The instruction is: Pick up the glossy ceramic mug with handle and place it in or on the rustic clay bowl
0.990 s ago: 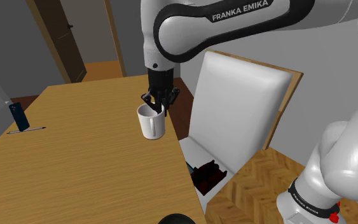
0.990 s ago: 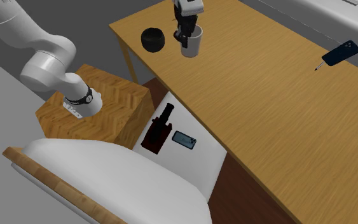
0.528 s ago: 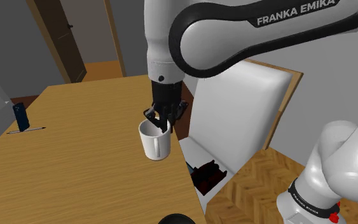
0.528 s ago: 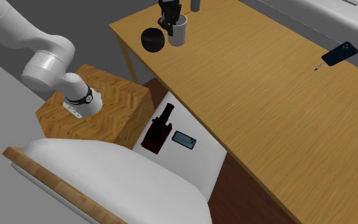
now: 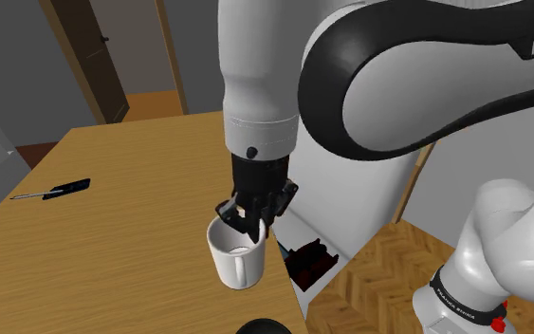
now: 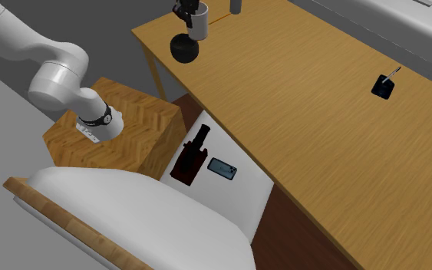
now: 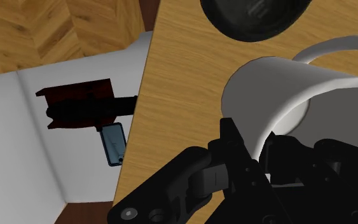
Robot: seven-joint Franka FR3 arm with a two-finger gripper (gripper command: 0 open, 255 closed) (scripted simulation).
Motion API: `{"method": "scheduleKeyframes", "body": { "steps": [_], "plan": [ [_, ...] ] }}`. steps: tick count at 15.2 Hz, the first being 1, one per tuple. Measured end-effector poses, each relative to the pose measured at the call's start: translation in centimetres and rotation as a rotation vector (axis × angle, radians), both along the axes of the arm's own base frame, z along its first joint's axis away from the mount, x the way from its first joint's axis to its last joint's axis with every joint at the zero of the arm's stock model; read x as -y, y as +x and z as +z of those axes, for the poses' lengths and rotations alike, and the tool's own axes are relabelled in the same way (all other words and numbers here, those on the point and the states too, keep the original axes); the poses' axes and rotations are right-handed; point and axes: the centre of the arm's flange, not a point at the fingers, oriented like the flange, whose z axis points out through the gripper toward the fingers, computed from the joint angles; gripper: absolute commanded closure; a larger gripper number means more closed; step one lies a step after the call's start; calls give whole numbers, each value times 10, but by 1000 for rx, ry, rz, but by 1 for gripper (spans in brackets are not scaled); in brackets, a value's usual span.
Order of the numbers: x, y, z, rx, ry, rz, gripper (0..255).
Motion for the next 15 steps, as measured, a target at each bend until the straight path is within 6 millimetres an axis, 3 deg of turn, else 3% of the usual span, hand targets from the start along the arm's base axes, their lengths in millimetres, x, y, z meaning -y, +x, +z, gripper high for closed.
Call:
{"method": "scheduleKeyframes", "body": {
  "steps": [5,9,15],
  "plan": [
    [-23,-67,4,1,0,-1,255],
    [-45,-109,6,1,0,-1,255],
    [-50,-117,-22,0,-1,-2,255]
  ]
}}
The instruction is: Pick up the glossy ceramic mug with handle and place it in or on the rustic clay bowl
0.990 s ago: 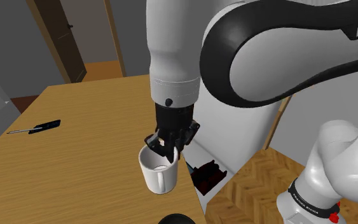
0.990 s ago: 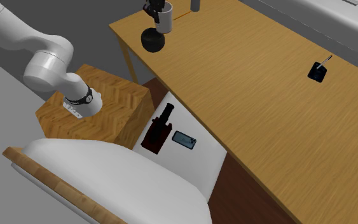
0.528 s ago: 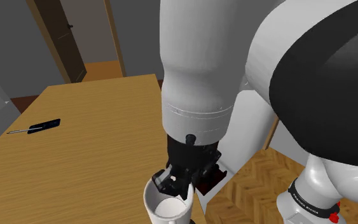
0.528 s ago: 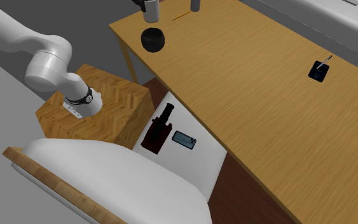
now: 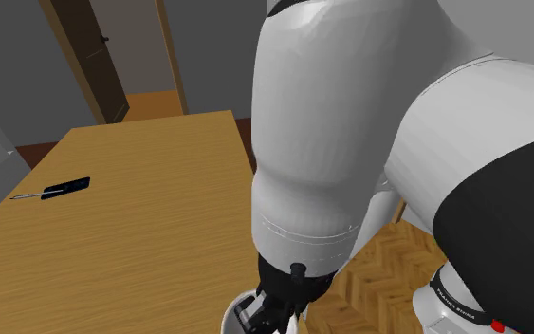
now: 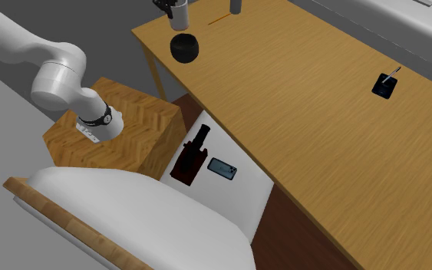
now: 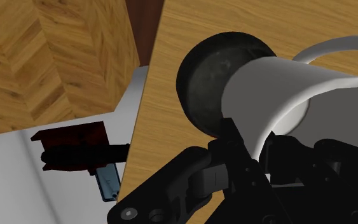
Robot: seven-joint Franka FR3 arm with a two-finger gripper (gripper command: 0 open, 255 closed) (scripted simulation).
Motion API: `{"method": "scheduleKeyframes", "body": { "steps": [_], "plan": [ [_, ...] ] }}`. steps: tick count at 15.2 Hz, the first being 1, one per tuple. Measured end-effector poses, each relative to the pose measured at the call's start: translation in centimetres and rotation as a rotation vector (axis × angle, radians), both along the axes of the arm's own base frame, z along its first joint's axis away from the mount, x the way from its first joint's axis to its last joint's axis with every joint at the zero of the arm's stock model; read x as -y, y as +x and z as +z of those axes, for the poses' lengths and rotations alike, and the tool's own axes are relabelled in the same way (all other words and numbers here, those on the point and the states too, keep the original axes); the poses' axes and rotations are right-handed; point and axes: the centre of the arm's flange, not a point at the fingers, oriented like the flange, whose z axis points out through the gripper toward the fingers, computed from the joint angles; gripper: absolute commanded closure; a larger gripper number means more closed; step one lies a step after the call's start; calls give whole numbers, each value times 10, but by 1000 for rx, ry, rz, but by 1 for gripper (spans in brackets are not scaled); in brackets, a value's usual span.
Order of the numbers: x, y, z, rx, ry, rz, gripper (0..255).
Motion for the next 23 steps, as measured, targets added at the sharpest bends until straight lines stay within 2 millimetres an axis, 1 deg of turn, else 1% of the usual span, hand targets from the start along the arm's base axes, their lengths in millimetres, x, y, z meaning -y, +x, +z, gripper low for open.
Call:
{"method": "scheduleKeyframes", "body": {
  "steps": [11,13,18,19,23],
  "plan": [
    [1,-2,-58,0,0,0,255],
    [1,-1,-63,0,0,0,255],
    [1,-1,-63,1,1,0,255],
    [1,-1,-63,1,1,0,0],
    [1,-1,-64,1,1,0,0]
  ]
}}
